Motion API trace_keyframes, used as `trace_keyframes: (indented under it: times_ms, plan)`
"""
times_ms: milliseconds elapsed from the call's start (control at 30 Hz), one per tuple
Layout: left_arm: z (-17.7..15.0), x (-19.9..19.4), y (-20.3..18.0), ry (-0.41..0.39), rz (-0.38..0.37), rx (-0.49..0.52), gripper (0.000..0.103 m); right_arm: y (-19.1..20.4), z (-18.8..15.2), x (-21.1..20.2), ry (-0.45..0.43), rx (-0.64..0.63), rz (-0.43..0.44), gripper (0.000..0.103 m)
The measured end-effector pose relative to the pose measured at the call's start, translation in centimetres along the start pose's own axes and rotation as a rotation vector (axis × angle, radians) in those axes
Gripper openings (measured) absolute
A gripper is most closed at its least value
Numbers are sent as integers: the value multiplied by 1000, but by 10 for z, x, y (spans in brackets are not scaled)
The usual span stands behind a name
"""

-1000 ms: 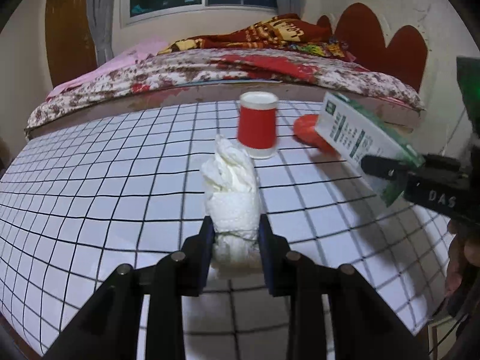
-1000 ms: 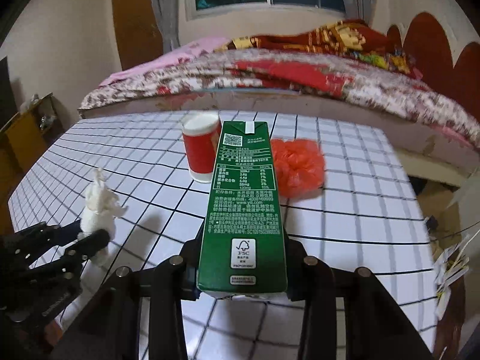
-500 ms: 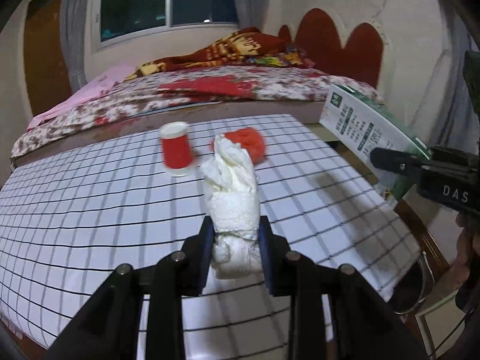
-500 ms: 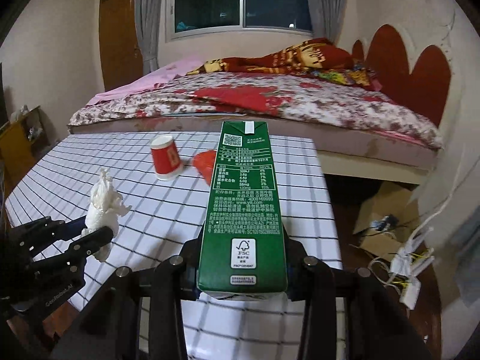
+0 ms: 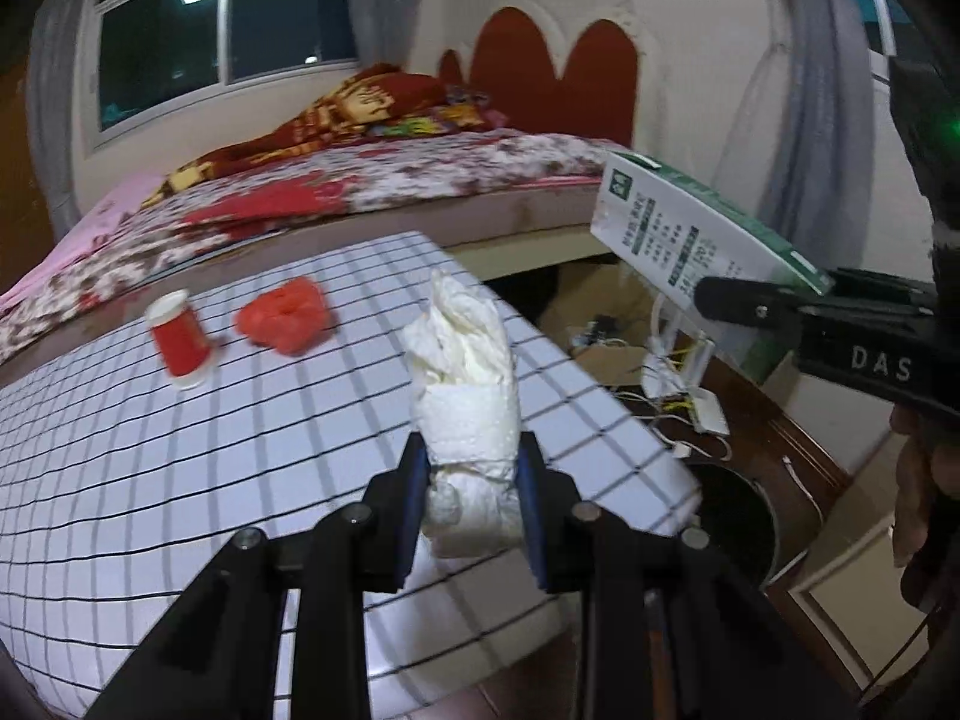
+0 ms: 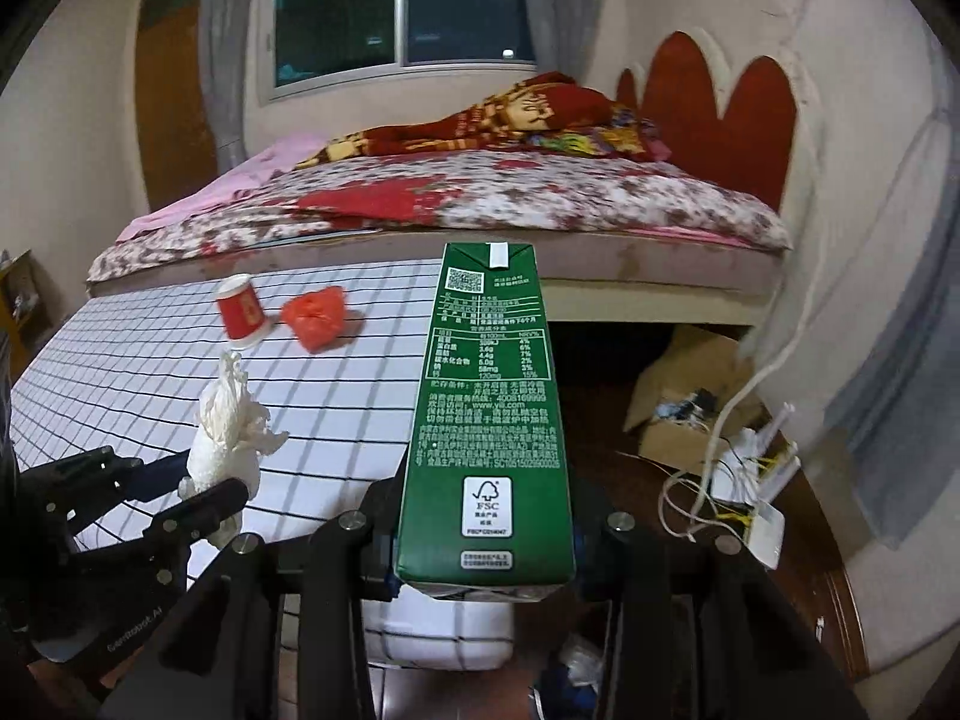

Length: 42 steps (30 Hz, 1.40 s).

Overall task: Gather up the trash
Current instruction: 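Carry the tissue in left gripper over the bin while right gripper carries the carton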

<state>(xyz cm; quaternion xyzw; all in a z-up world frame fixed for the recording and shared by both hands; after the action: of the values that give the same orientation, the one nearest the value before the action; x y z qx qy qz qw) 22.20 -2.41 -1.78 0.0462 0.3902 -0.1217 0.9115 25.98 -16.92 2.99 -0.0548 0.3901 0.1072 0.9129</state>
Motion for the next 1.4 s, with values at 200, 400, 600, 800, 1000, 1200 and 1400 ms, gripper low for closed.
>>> trace_keyframes:
  times_ms: [200, 400, 600, 800, 1000, 1200, 1400]
  plan:
    - [-3, 6, -40, 13, -54, 45, 30, -36, -22, -11, 15, 37, -40, 41]
    - [-8, 10, -82, 26, -105, 94, 30, -68, -45, -23, 25, 76, -64, 41]
    - [-17, 15, -122, 54, -160, 130, 30, -100, -75, -31, 48, 115, -86, 41]
    - [-31, 25, -161, 99, -221, 153, 30, -128, -106, -39, 68, 132, -100, 41]
    - [-41, 35, -190, 134, -263, 176, 30, -155, -140, -37, 107, 152, -116, 41]
    - [-56, 57, -211, 198, -296, 182, 30, -171, -168, -23, 160, 158, -123, 41]
    - [-67, 80, -223, 249, -307, 189, 30, -180, -193, 5, 218, 149, -99, 41]
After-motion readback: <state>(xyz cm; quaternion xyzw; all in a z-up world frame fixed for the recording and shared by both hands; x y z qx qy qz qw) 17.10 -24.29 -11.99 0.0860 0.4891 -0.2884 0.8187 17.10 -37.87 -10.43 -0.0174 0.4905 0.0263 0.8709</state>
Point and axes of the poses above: each gripper's, at about its wrist camera, not at the fingertips, and x roughly the way its jaws point, y to its left, z to its top, the point moved 6 cm from there along x, roughly the way its jaws point, and after that the axes turned 9 degrees about y, right-handed, at the moved point
